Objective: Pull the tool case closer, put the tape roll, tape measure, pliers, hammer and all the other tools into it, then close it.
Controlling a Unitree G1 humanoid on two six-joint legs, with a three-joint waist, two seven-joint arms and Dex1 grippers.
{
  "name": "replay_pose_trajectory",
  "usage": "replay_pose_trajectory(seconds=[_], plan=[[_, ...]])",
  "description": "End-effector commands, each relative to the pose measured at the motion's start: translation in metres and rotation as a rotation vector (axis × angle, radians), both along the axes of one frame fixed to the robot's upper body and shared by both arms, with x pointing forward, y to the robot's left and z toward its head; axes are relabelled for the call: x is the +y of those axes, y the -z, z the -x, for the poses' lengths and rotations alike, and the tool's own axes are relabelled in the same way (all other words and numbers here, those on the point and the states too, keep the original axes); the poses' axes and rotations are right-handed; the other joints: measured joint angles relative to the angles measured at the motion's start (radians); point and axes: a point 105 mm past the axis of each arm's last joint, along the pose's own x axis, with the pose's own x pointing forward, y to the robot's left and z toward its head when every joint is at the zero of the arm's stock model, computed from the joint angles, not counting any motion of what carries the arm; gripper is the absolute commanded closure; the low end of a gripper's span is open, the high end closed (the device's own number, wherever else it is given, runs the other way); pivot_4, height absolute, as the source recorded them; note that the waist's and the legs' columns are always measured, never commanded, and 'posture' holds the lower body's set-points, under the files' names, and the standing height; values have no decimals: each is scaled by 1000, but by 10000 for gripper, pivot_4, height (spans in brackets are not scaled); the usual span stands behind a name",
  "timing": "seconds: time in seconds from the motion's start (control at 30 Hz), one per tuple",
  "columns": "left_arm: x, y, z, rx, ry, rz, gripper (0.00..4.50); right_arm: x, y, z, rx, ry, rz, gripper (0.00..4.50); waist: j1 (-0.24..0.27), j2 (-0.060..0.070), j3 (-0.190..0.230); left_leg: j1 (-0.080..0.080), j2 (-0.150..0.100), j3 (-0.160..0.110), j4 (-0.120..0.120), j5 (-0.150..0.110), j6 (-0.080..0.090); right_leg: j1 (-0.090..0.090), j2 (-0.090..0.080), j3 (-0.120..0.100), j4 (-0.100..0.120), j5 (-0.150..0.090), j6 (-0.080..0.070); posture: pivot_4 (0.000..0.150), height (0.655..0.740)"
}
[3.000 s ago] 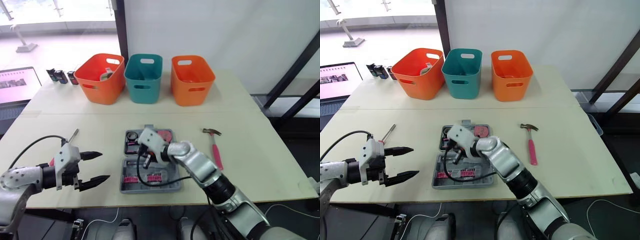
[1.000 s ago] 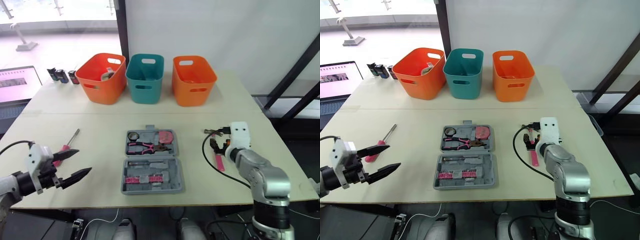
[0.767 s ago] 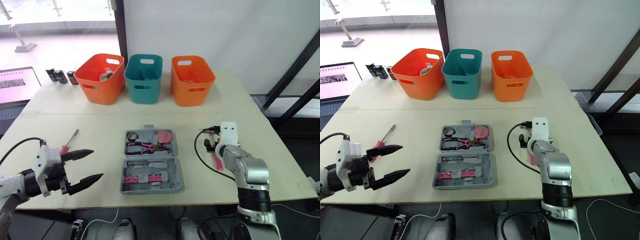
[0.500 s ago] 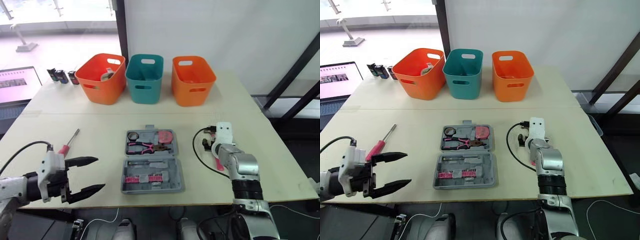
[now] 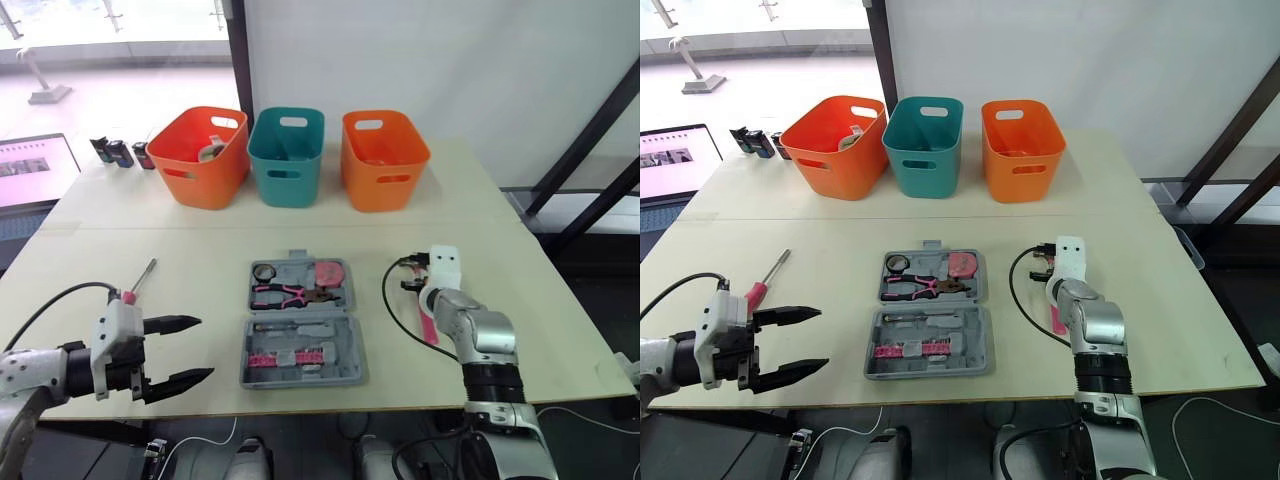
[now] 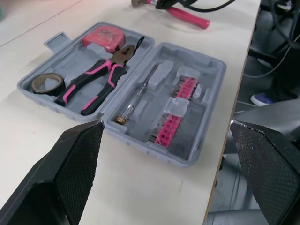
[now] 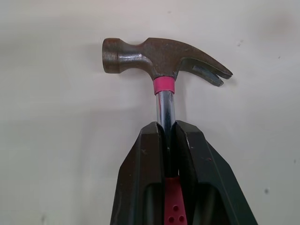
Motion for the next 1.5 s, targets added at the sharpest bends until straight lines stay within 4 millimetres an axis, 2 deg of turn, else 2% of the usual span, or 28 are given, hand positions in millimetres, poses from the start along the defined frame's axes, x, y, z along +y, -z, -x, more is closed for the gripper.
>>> replay_pose_trajectory(seconds=[0.03, 0.17, 0.27, 0.37, 0.67, 0.77, 0.83, 0.97, 1.07, 1.13, 1.2, 1.23, 1.3, 1.4, 1.47, 1.5], plan=[[-3, -2, -3, -23, 16, -6, 0, 25, -37, 24, -93, -77, 4, 44987, 2, 1, 1, 0, 0, 0, 0, 0, 0, 0, 0, 0, 0, 0, 0, 1500, 7400], [-4, -1, -6, -20, 28, -6, 0, 54, -28, 58, -25, -155, 0, 44987, 0, 1, 1, 0, 0, -1, 0, 0, 0, -1, 0, -1, 1, -1, 1, 1500, 7400], [-6, -2, -8, -22, 36, -4, 0, 58, -19, 69, -3, -144, 9, 44987, 1, 1, 1, 0, 0, -1, 0, 0, 0, 0, 0, 0, 0, -1, 0, 1500, 7400], [-6, -2, -9, -22, 41, -2, 0, 58, -12, 72, -13, -131, 32, 44987, 2, 1, 1, 0, 0, 0, 1, 0, 0, 0, 0, 0, 0, 0, -1, 1500, 7400], [-5, -4, -13, -20, 57, -19, 0, 52, 27, 73, 57, -55, 4, 44987, -2, 1, 0, 0, 0, -1, 0, 0, 0, 0, 0, 0, 0, 0, -1, 1500, 7400], [-5, -5, -15, -22, 58, -21, 0, 51, 41, 73, 84, -27, -29, 44987, -3, -3, -2, 1, 0, -1, 1, 0, 0, 1, 0, 0, 0, 0, -1, 1500, 7400], [-6, -5, -14, -21, 60, -21, 0, 51, 42, 73, 78, -33, -40, 44987, -3, -6, -4, 2, 0, -1, 1, 0, 0, 1, 0, 0, 0, 1, -2, 1500, 7400], [-6, -6, -14, -20, 58, -21, 0, 43, 21, 70, -4, -17, -76, 26808, 1, -9, -6, 1, 0, 0, 1, 0, -1, 1, 0, 0, -1, 1, -2, 1500, 7400], [-5, -6, -14, -20, 49, -17, 0, 27, -34, 64, -153, -60, -55, 11905, 4, -5, -3, -1, 0, 0, 1, 0, -1, 0, 0, 0, -1, 1, -2, 1500, 7400], [-5, -5, -13, -20, 43, -13, 0, 27, -66, 61, -218, -134, -35, 1239, 4, -1, 0, -1, 0, 0, 2, 0, 0, 0, -1, 0, -1, 1, -2, 1500, 7400], [-6, -4, -12, -18, 40, -13, 0, 32, -93, 58, -254, -258, 5, 456, -1, 0, 0, 0, 1, 0, 1, 0, 0, 0, 0, 0, 0, 1, -2, 1500, 7400], [-6, -3, -12, -18, 38, -12, 0, 33, -100, 57, -252, -307, 23, 456, -2, 0, 0, 0, 1, 0, 1, 0, 0, -1, 1, 0, 0, 1, -2, 1500, 7400], [-8, -2, -12, -17, 34, -6, 0, 42, -117, 54, -231, -554, 161, 456, 0, 1, 1, 0, 3, -1, 0, 0, 0, 0, 3, -1, 0, 1, -2, 1500, 7400], [-11, 0, -12, -12, 35, 4, 0, 49, -121, 53, -151, -973, 511, 456, 3, 5, 4, 0, 3, 2, 0, 0, 0, 0, 1, 0, -3, 0, -2, 1500, 7400], [-13, 1, -13, -11, 37, 5, 0, 49, -118, 53, -130, -1137, 657, 456, 2, 3, 4, -1, 3, 2, 1, -1, 1, 0, 1, 0, -4, 0, -1, 1500, 7400], [-14, 2, -13, -11, 39, 5, 0, 51, -112, 56, -122, -1340, 841, 456, 1, 2, 4, 0, 3, 2, 0, -1, 1, 0, 1, 0, -4, -1, 0, 1500, 7400]])
